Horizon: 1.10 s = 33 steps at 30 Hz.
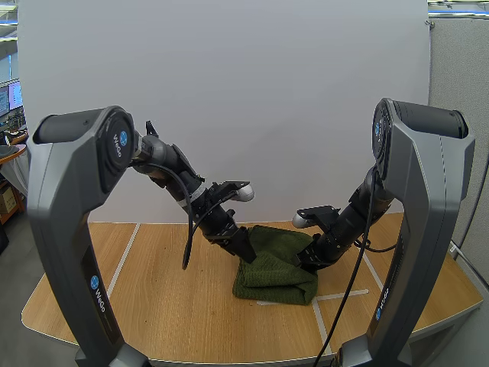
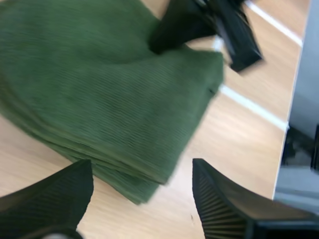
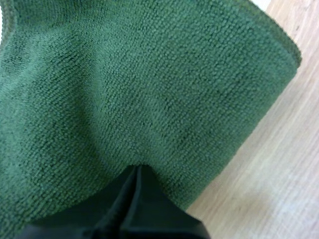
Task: Fold the towel
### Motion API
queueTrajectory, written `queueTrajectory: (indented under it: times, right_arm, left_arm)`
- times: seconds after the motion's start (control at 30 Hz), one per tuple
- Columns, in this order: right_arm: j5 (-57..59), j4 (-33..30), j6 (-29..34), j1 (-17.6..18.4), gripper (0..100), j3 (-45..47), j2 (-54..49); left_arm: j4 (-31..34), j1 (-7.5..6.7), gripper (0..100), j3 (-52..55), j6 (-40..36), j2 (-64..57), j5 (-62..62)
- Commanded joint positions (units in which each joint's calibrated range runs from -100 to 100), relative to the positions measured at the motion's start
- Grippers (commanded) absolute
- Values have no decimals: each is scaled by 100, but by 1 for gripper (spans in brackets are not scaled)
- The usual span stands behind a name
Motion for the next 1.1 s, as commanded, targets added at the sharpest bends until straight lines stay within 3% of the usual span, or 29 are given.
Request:
queueTrajectory:
  times: [0.0, 0.23, 0.4, 0.6, 0.83, 1.07]
  right_arm:
    - [-649, -62, -72, 6, 0, 26, 106]
    - [-683, -73, -72, 6, 0, 26, 106]
    - [-683, -73, -72, 6, 0, 26, 106]
    - [-683, -73, -72, 6, 0, 26, 106]
    - [-701, -116, -72, 6, 0, 26, 106]
    - [-701, -139, -72, 6, 0, 26, 106]
  left_arm:
    - [402, -285, 93, 1049, 799, -995, 117]
    - [1131, -804, 93, 2306, 1113, -1759, -2196]
    - [1091, -839, 93, 2505, 1113, -1970, -3941]
    - [711, -865, 93, 2505, 1443, -1808, -4991]
    - [769, -1220, 93, 2505, 1501, -1426, -5452]
    - [889, -1253, 93, 2505, 1501, -1421, -5167]
